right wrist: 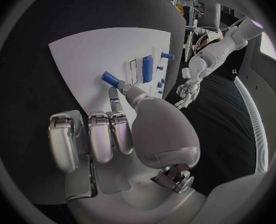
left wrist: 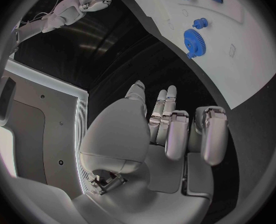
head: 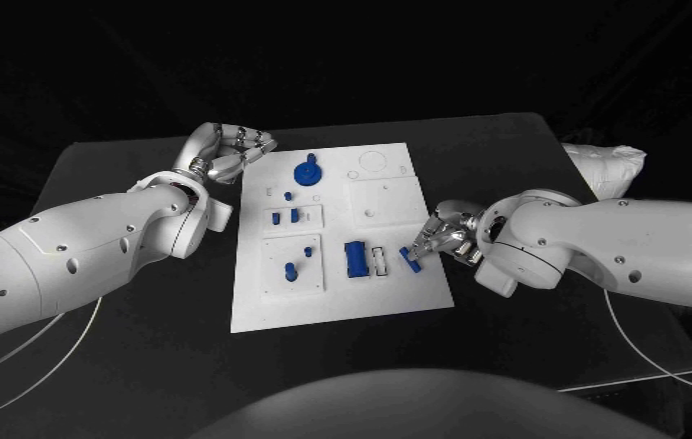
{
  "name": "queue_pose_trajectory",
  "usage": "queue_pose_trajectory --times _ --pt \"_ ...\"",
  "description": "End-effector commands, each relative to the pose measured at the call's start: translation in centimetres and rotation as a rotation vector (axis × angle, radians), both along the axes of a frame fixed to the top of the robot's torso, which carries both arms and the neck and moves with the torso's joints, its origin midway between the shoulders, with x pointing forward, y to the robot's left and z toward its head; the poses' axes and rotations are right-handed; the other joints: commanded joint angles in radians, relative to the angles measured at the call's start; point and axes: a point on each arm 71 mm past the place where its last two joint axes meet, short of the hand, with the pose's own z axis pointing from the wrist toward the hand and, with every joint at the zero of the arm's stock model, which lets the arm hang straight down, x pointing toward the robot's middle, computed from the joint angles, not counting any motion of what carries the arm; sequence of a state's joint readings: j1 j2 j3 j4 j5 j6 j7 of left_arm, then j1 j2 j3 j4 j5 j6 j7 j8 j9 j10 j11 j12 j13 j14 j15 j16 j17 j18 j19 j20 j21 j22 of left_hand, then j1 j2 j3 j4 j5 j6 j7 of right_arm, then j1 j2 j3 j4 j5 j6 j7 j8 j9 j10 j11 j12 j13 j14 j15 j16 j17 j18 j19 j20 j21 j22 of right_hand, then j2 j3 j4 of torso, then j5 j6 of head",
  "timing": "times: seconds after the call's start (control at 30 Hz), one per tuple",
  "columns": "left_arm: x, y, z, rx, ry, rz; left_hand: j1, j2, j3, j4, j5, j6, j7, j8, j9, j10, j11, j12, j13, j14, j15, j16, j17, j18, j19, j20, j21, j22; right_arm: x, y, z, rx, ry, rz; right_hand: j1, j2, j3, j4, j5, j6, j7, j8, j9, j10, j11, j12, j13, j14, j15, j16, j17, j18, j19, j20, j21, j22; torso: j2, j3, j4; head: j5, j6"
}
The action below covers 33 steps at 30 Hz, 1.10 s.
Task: Assemble the parts on the task board
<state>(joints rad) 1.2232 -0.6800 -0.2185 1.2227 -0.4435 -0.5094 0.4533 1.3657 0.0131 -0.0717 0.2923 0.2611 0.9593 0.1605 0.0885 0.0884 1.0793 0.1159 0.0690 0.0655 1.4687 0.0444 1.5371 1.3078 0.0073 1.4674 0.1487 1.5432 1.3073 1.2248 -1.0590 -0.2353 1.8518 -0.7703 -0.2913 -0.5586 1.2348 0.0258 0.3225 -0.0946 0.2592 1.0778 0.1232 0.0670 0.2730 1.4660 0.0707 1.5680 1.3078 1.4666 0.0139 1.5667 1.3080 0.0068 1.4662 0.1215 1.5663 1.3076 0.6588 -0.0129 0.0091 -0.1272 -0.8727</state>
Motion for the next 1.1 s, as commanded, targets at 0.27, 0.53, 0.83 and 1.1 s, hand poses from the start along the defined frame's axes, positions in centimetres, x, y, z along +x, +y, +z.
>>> queue_pose_trajectory --times 0.27,0.53,0.83,1.1 --pt "0.0 -0.4 0.0 -0.004 0.001 -0.02 0.002 0.008 -0.004 0.0 0.004 0.008 0.001 -0.005 -0.001 0.001 -0.008 -0.001 0.0 0.082 -0.006 -0.003 0.206 0.001 0.079 -0.006 -0.003 0.252 0.0 0.5 -0.3 -0.134 -0.072 0.073 -0.013 -0.013 -0.017 0.006 -0.023 0.005 0.004 -0.003 -0.012 0.105 -0.007 0.003 0.263 0.104 -0.009 0.004 0.263 -0.007 0.105 -0.006 0.004 0.263 -0.001 0.0 -0.0012 -0.007 0.0" --pt "0.0 -0.3 0.0 -0.003 0.002 -0.021 0.003 0.011 -0.007 0.0 0.004 0.009 0.0 -0.005 -0.001 0.003 -0.008 -0.001 0.0 0.081 -0.007 -0.003 0.205 0.002 0.077 -0.006 -0.005 0.252 0.0 0.9 -0.3 -0.198 -0.112 0.112 -0.052 -0.03 -0.05 0.035 -0.056 -0.005 0.014 -0.005 -0.034 0.105 0.0 0.003 0.263 0.104 -0.003 0.004 0.263 -0.007 0.105 -0.004 0.004 0.263 -0.001 -0.0001 -0.0004 -0.01 0.0" --pt "0.0 -0.3 0.0 -0.003 0.003 -0.022 0.003 0.011 -0.007 0.0 0.004 0.009 0.0 -0.005 -0.001 0.003 -0.008 -0.001 0.0 0.081 -0.007 -0.003 0.205 0.002 0.077 -0.006 -0.005 0.252 -0.3 1.4 0.3 -0.233 -0.189 0.159 -0.139 -0.054 -0.115 0.104 -0.11 -0.012 0.022 0.002 -0.049 0.105 0.008 0.003 0.263 0.104 0.002 0.004 0.263 -0.007 0.105 0.004 0.004 0.263 0.001 -0.0001 -0.0006 -0.007 0.0" --pt "-0.1 -0.1 0.0 0.0 0.003 -0.021 0.003 0.011 -0.008 0.0 0.004 0.009 0.0 -0.005 -0.001 0.003 -0.009 -0.001 0.0 0.081 -0.007 -0.004 0.204 0.002 0.077 -0.006 -0.005 0.252 -1.7 2.4 1.1 -0.257 -0.246 0.243 -0.208 -0.059 -0.183 0.18 -0.149 0.03 -0.002 0.044 -0.008 0.105 -0.013 0.003 0.263 0.104 -0.02 0.004 0.263 -0.007 0.105 -0.013 0.004 0.263 0.001 0.0003 -0.0014 -0.005 0.0"
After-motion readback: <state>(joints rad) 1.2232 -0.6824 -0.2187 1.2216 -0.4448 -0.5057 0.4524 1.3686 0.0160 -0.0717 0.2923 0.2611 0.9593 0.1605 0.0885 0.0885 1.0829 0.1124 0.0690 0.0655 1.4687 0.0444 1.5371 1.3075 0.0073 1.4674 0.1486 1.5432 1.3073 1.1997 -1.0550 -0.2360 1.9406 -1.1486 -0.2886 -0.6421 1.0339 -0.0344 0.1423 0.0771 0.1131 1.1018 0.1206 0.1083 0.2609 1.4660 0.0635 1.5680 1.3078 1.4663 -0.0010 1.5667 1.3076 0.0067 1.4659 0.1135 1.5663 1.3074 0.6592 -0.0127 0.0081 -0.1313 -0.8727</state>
